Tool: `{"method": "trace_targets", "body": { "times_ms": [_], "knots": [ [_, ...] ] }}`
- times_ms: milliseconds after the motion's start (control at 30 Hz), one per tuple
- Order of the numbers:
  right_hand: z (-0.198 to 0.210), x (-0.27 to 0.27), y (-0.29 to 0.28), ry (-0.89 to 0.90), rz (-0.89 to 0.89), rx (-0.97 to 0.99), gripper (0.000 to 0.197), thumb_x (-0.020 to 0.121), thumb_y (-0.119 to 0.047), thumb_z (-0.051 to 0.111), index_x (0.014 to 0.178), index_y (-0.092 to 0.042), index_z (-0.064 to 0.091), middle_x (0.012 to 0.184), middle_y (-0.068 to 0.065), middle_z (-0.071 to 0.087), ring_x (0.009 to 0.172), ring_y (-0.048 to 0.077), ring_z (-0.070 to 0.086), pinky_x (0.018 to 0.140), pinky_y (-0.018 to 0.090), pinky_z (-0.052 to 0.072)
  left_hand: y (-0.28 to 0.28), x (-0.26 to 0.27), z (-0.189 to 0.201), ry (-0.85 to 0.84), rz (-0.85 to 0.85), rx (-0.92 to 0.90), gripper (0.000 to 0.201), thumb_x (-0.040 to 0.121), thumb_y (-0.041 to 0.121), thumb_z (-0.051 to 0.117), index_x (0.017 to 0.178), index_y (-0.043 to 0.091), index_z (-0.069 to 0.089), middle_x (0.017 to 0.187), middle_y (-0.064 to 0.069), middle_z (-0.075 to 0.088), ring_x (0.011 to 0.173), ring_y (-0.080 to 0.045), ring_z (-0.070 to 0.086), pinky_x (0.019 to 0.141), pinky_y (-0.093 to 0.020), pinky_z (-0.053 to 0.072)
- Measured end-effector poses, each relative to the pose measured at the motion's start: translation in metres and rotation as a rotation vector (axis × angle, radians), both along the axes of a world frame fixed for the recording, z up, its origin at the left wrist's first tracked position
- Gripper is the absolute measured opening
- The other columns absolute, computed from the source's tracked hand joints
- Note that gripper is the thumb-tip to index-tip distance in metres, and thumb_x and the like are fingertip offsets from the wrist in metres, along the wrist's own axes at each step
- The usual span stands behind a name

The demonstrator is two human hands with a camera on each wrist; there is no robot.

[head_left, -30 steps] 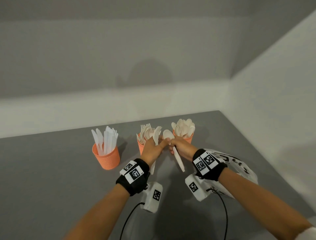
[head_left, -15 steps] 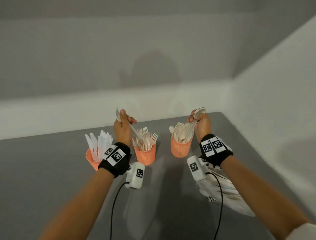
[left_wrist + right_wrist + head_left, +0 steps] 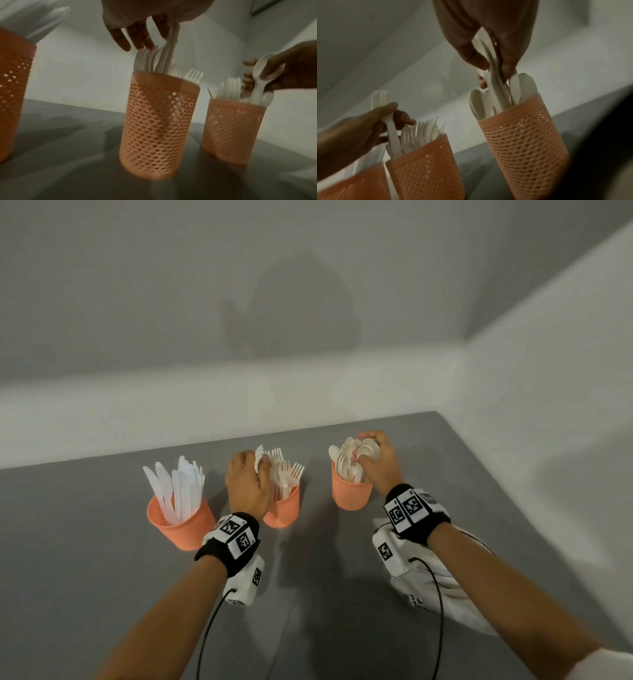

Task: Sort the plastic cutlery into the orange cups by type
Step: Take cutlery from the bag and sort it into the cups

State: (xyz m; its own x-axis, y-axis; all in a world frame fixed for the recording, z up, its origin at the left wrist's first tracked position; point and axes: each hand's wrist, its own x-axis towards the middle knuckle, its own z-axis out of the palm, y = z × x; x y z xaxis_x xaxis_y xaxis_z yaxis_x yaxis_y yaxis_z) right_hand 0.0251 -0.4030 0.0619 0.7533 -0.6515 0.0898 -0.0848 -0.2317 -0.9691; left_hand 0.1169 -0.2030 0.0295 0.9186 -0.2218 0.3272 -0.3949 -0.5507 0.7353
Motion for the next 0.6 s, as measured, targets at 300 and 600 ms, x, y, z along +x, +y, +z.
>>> {"method": "trace_targets", "body": {
  "times_ms": [300, 600],
  "knots": [
    [-0.008, 0.004, 0.011, 0.144, 0.124, -0.471, 0.038, 0.085, 0.003, 0.037, 0.115, 0.001, 0.061, 0.119, 0.014, 0.058, 0.113, 0.023, 0.052, 0.106, 0.027, 0.033, 0.000, -0.005, 0.003, -0.034, -0.021, 0.125, 0.046, 0.087, 0.029, 0.033, 0.122, 0.002, 0.048, 0.113, -0.020, 0.058, 0.101, -0.038, 0.056, 0.079, -0.040, 0.044],
    [-0.023, 0.000, 0.013, 0.647, 0.201, -0.953, 0.081, 0.079, -0.041, -0.008, 0.147, -0.004, 0.015, 0.157, 0.011, 0.014, 0.146, 0.023, 0.010, 0.117, 0.047, -0.001, 0.004, -0.002, -0.001, 0.001, -0.177, 0.415, 0.053, 0.094, 0.016, 0.034, 0.147, 0.015, 0.024, 0.155, -0.007, 0.023, 0.126, -0.036, 0.046, 0.093, -0.047, 0.044]
  ]
}}
